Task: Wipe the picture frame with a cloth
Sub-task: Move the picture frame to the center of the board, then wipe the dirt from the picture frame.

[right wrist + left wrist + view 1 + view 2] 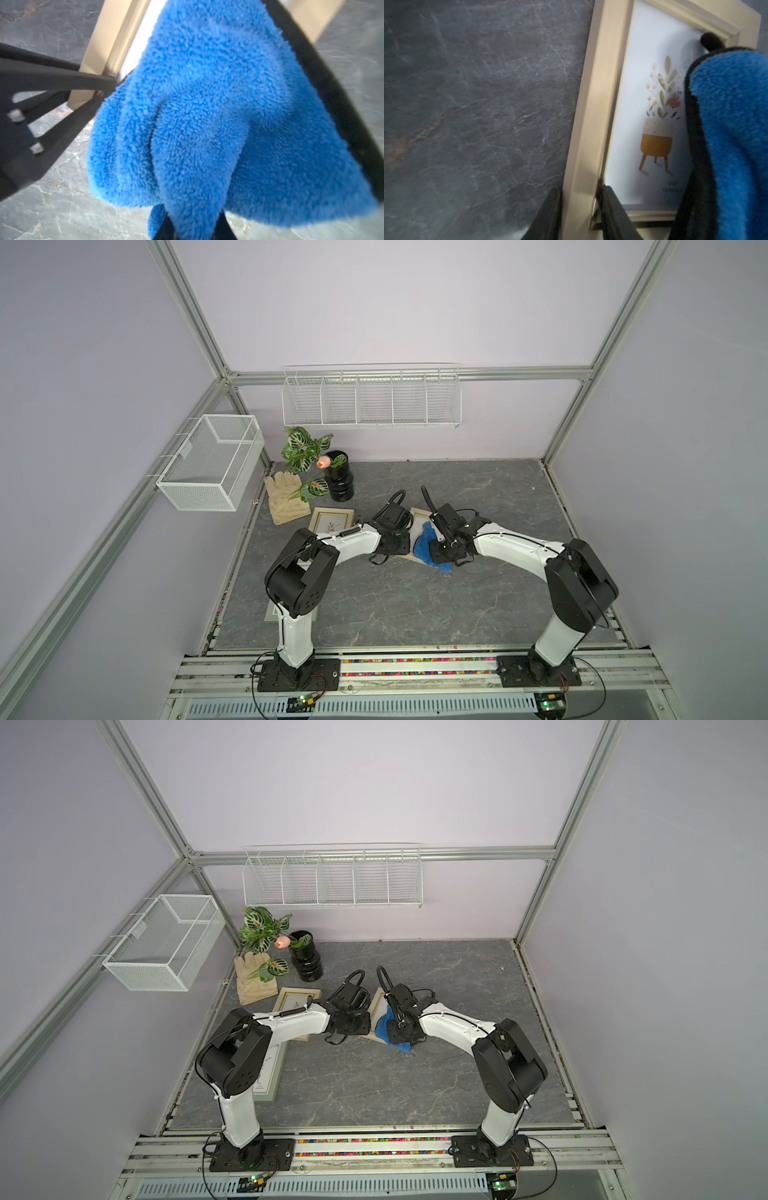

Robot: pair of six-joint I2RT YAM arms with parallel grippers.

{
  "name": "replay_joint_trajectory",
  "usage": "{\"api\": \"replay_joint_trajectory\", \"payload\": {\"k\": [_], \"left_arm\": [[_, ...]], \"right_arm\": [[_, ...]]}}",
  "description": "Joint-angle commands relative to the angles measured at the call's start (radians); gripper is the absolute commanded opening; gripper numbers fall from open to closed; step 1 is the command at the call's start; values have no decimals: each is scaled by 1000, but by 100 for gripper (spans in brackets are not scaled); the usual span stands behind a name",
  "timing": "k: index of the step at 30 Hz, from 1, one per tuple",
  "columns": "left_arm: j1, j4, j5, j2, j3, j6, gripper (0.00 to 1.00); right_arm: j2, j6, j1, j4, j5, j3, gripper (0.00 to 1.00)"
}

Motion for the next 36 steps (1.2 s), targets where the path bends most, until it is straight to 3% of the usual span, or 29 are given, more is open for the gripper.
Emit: {"api": "replay_joint_trajectory", "payload": {"k": [1,11,17,22,31,36], "left_arm": [[-1,-63,-7,17,-49,-8,34],[-1,-52,-24,28,-87,-8,32],[-1,-44,-28,32,-111,-6,32],[-1,-43,-40,35,-117,-9,32],[-1,-41,-48,36,-124,-17,33],[-2,-26,-24,36,-131,-11,33]], "right_arm": [[11,-37,-5,-68,54,79,14],[216,-33,-13,-76,70,163,12],[333,-76,-121,-138,138,343,11],[409,-112,-128,-173,129,458,10],[191,-12,-36,-141,50,137,11],[175,-17,-63,-117,73,138,11]]}}
